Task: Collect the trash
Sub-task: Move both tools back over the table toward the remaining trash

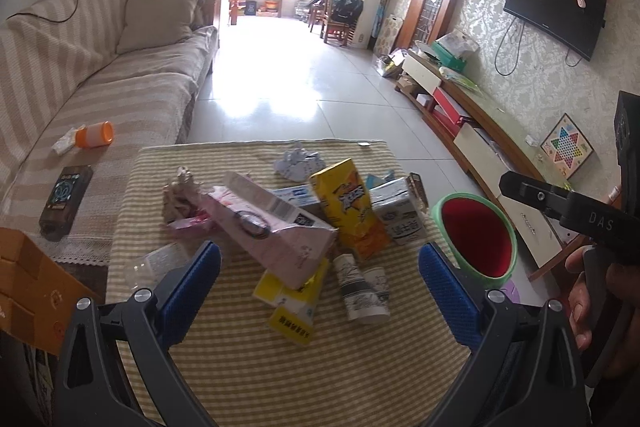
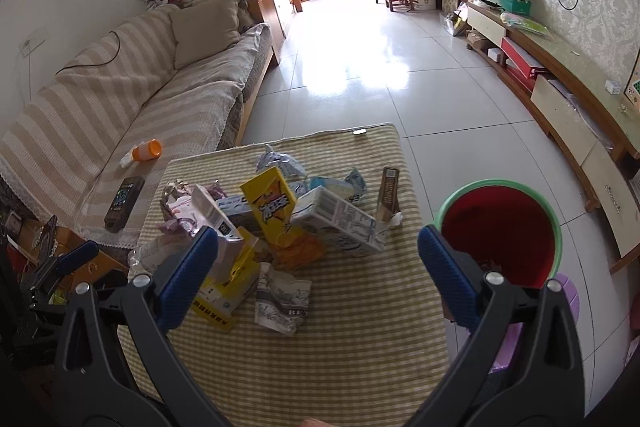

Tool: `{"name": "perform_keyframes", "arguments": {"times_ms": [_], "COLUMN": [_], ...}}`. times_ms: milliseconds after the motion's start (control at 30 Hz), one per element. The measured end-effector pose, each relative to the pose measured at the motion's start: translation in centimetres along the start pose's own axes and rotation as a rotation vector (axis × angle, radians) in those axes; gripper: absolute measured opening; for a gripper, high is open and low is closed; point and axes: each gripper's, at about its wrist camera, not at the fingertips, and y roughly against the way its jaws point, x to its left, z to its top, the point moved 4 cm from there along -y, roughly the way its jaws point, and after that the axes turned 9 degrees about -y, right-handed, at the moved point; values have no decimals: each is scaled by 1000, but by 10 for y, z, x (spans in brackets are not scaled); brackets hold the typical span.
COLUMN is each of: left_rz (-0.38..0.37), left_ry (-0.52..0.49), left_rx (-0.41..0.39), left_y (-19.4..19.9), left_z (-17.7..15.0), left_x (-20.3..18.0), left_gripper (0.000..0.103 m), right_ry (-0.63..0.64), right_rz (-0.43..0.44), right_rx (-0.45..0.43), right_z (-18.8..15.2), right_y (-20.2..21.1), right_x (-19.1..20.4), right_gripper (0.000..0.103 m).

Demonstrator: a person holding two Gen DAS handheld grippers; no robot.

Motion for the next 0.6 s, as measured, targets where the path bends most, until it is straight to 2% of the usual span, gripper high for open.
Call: {"name": "perform_keyframes", "arguments": {"times_ms": [167,333,433,533,600], "left_rz": [56,91,108,144,162], "left_ry": [55,105,125,114,104], "left_rx": [29,45,68,90,119], "left_y": [5,5,2,0,-6], "left_z": [-20,-35,-45,-48,-52], "left_x": [39,66,79,87,92], "left_gripper": [95,95,95,95,95], "right_ry": [47,122,148,186,189], "right_rz": [-2,-30,-10,-30,-49], "right_rx": [46,30,45,20,37], "right_z": [-19,-31,-36,-39,-39], "right_y": [-12,-15,-23,-27,-33], "right_x": [24,40,41,36,28], "right_gripper": [98,98,98,98,98]}}
